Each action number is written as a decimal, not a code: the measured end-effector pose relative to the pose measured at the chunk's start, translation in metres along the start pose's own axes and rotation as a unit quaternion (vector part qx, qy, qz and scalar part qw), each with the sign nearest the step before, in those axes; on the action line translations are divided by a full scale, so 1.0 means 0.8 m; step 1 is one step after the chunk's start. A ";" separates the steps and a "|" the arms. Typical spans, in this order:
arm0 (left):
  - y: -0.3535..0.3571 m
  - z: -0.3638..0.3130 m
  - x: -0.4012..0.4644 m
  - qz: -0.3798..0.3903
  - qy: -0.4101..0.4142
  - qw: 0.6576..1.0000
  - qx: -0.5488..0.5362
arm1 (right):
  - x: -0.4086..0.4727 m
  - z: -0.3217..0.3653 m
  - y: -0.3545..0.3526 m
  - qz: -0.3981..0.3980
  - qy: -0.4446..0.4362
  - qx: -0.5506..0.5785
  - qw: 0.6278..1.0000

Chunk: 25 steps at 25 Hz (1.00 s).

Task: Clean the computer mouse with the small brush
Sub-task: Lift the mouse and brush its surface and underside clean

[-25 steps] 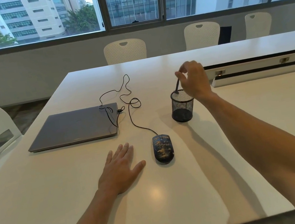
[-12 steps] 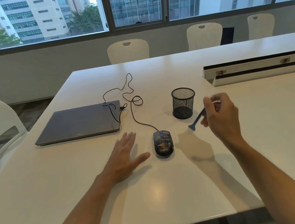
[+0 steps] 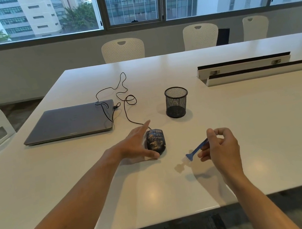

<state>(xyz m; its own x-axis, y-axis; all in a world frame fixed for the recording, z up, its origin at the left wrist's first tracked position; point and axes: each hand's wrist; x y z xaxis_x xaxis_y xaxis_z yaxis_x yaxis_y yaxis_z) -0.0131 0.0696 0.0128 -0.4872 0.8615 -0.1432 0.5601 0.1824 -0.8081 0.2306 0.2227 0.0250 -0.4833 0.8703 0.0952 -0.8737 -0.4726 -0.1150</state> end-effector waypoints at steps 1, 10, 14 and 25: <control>0.001 0.000 0.002 0.002 -0.001 1.000 -0.003 | -0.002 -0.001 -0.002 0.003 0.003 0.004 1.000; 0.011 -0.002 0.002 -0.018 0.000 0.998 -0.056 | -0.019 -0.010 -0.008 0.022 0.031 0.017 0.999; 0.013 -0.006 -0.003 -0.032 0.001 0.994 -0.108 | -0.021 -0.005 -0.010 0.018 0.045 0.041 0.998; 0.042 -0.034 -0.095 -0.084 0.048 0.989 -0.109 | -0.040 0.008 -0.023 0.059 0.081 0.121 0.988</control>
<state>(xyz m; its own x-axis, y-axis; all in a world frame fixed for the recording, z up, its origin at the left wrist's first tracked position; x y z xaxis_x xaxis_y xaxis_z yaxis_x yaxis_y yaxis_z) 0.0613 0.0230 0.0120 -0.5257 0.8495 0.0452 0.6128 0.4150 -0.6725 0.2618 0.2023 0.0304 -0.5845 0.8086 -0.0667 -0.8089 -0.5743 0.1257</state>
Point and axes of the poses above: each hand's wrist, its own x-axis towards the middle knuckle, its own y-axis out of the palm, z = x × y, and after that the axes turned 1 degree about -z, right-handed
